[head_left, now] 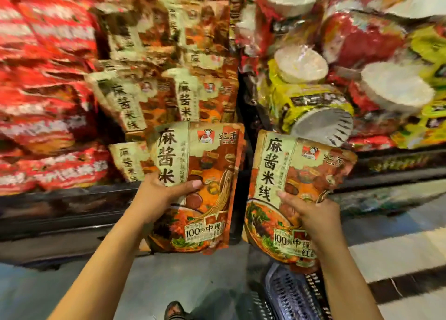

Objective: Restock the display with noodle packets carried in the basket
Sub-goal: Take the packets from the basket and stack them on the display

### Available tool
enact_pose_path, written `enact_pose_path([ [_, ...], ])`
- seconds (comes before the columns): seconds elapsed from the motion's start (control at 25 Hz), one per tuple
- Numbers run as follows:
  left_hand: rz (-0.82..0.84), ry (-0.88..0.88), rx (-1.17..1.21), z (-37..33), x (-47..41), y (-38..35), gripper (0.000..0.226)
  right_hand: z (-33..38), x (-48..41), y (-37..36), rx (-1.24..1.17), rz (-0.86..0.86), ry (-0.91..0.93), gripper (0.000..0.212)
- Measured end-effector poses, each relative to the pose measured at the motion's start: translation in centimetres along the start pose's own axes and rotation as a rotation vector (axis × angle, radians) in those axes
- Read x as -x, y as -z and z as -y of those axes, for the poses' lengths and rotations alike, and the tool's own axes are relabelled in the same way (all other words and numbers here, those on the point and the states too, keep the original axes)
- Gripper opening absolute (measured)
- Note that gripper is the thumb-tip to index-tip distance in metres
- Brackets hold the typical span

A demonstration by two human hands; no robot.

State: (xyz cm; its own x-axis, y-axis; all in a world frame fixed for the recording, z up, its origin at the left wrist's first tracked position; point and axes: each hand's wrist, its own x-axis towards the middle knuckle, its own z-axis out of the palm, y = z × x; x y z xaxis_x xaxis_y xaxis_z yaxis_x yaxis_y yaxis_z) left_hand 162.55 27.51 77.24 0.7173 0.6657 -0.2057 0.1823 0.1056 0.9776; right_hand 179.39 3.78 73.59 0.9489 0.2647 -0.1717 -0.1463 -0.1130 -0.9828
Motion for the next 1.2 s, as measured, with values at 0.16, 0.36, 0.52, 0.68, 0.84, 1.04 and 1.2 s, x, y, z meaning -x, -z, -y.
enact_pose_path([
  [0.16, -0.128, -0.024, 0.042, -0.6, 0.3, 4.4, 0.028, 1.4, -0.7, -3.0, 0.038, 0.045, 0.027, 0.027],
  [0.36, -0.219, -0.119, 0.093, -3.5, -3.1, 9.1, 0.037, 6.2, -2.3, -7.6, -0.050, 0.196, 0.096, 0.035],
  [0.52, -0.241, -0.240, 0.157, -8.3, -8.9, 12.0, 0.041, 12.4, -5.6, -10.7, -0.128, 0.167, 0.144, 0.062],
  [0.68, -0.200, -0.351, 0.196, -13.9, -15.9, 14.0, 0.067, 19.1, -10.9, -12.9, -0.210, 0.110, 0.245, 0.063],
  [0.84, -0.142, -0.452, 0.168, -18.0, -21.8, 14.6, 0.074, 23.3, -14.5, -16.3, -0.344, 0.121, 0.388, 0.056],
  [1.04, -0.133, -0.406, 0.209, -20.2, -26.2, 14.3, 0.065, 25.5, -18.0, -19.8, -0.317, 0.008, 0.601, 0.019],
  [1.2, -0.198, -0.394, 0.278, -20.7, -28.4, 13.9, 0.046, 25.6, -22.7, -21.7, -0.248, 0.071, 0.656, 0.036],
])
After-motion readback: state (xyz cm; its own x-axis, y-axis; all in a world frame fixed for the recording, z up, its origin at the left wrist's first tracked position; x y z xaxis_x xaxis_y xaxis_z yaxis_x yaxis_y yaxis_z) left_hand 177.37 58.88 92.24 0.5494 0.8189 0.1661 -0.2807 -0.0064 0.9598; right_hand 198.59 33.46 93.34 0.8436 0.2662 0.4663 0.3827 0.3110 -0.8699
